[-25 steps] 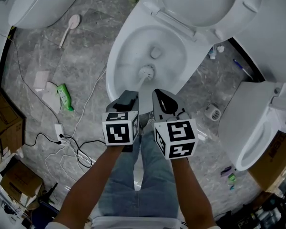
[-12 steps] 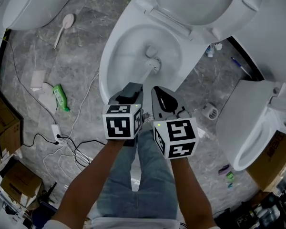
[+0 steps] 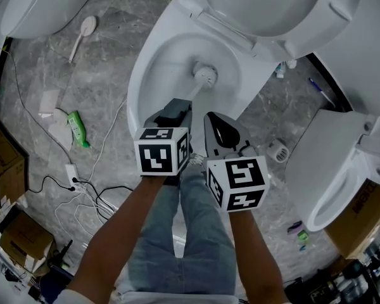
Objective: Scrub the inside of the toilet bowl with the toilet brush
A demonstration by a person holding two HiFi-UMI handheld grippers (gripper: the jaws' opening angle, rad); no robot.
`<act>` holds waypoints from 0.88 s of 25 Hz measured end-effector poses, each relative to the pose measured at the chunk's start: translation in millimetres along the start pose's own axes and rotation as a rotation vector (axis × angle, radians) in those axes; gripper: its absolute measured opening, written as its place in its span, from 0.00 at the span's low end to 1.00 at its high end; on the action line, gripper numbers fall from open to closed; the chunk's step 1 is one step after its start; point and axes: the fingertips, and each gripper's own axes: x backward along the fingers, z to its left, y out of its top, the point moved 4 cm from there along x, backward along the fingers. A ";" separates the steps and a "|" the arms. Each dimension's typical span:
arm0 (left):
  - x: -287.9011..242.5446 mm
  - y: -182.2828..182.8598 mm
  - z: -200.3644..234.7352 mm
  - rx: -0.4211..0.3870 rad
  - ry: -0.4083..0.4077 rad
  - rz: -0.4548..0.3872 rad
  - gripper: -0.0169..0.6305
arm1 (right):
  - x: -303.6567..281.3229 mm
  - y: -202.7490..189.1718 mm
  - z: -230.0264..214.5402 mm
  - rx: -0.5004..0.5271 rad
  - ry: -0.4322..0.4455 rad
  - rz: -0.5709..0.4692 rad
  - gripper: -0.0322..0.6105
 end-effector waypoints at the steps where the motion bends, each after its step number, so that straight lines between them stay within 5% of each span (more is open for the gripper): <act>1: -2.9 2.6 0.4 0.000 -0.001 -0.004 0.27 | -1.0 -0.3 -1.9 0.001 0.000 0.002 0.05; 22: -15.9 33.2 22.3 0.015 0.052 -0.048 0.27 | -8.9 -7.9 -7.9 0.007 0.011 0.027 0.05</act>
